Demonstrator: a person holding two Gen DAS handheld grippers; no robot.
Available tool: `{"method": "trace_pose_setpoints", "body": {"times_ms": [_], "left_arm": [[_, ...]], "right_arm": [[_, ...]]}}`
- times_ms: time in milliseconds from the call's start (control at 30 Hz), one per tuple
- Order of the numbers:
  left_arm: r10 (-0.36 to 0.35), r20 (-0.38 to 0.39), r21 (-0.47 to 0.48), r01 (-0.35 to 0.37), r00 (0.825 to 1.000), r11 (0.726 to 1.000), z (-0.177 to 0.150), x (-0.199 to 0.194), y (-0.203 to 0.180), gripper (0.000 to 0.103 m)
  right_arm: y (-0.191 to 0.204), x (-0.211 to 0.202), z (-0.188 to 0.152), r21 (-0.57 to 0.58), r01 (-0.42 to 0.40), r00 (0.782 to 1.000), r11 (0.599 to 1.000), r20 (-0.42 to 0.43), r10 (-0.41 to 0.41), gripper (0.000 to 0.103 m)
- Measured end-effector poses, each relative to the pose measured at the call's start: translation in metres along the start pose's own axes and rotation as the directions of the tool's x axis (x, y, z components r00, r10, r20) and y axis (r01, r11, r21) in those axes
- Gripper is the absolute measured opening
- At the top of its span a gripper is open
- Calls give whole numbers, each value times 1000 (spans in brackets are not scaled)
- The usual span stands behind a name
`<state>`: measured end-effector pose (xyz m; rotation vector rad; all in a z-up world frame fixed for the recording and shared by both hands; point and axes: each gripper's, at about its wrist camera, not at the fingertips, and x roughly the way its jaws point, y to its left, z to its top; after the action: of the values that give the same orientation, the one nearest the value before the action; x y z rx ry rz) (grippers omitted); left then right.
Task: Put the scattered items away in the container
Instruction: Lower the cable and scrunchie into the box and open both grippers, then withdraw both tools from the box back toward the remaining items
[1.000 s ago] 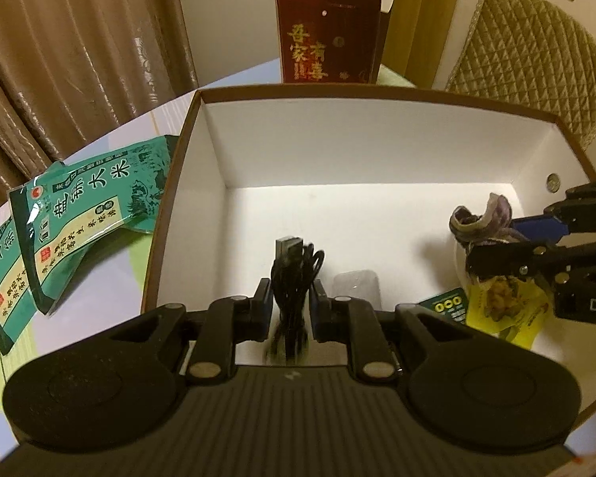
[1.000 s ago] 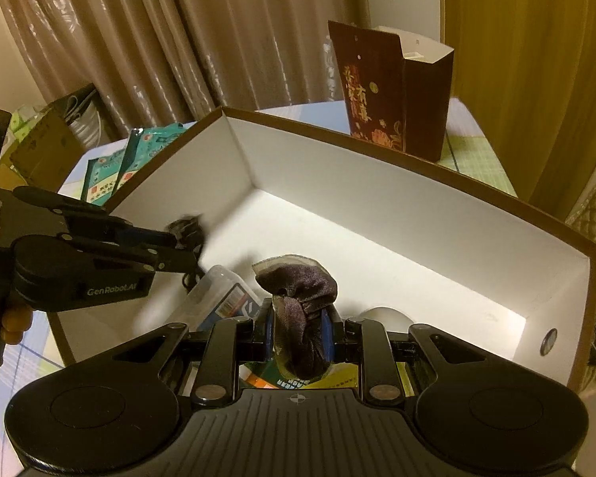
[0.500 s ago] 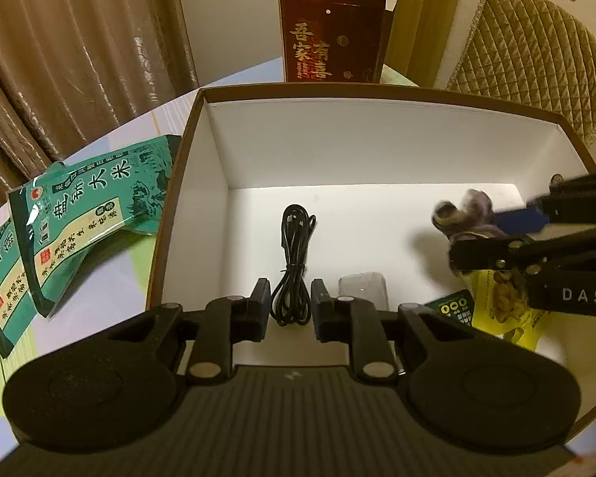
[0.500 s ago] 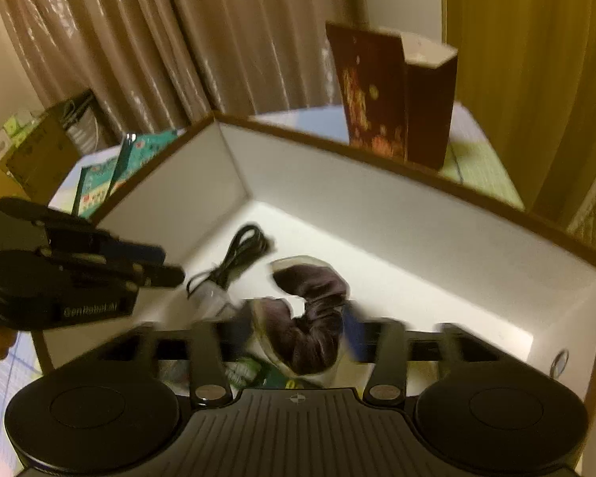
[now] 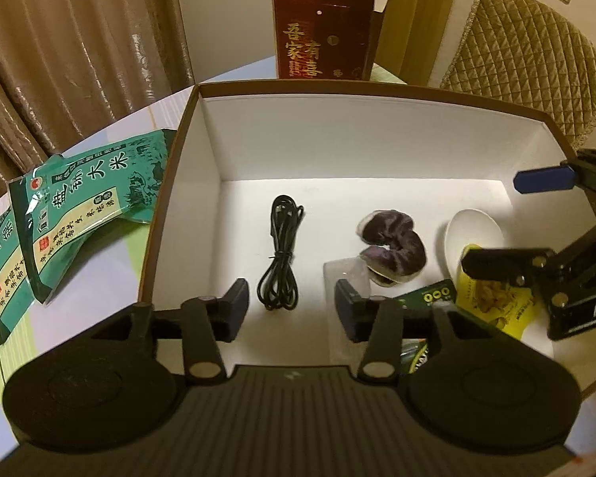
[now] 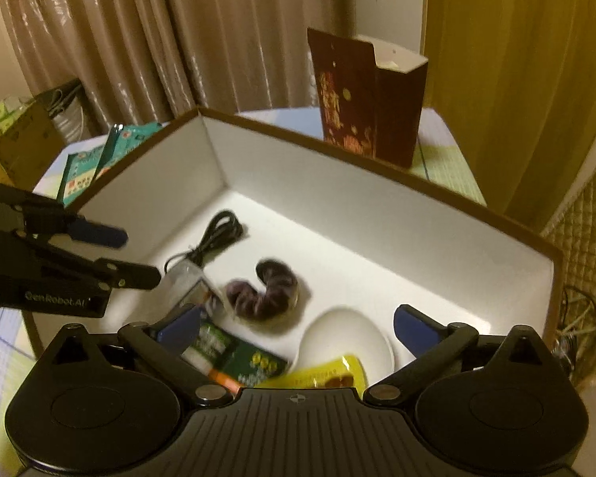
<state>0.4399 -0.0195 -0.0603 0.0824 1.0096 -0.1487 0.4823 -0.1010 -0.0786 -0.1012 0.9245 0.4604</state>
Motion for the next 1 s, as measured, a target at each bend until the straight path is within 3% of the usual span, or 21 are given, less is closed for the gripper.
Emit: {"method": "trace_pose_setpoints", "body": {"times_ms": [67, 367, 700, 1000], "left_arm": [[8, 10, 6, -8, 1000, 1000, 0, -4, -4, 68], [0, 63, 15, -1, 998, 1000, -3, -36, -20, 88], [5, 91, 0, -5, 996, 1000, -10, -70, -33, 90], [17, 118, -20, -14, 993, 1000, -23, -98, -38, 91]], "right_arm": [[2, -4, -4, -6, -1, 1000, 1000, -8, 1, 101], [13, -31, -21, -16, 12, 1000, 1000, 9, -12, 101], [21, -65, -30, -9, 66, 997, 998, 49, -65, 101], [34, -93, -44, -13, 66, 993, 998, 99, -65, 101]]}}
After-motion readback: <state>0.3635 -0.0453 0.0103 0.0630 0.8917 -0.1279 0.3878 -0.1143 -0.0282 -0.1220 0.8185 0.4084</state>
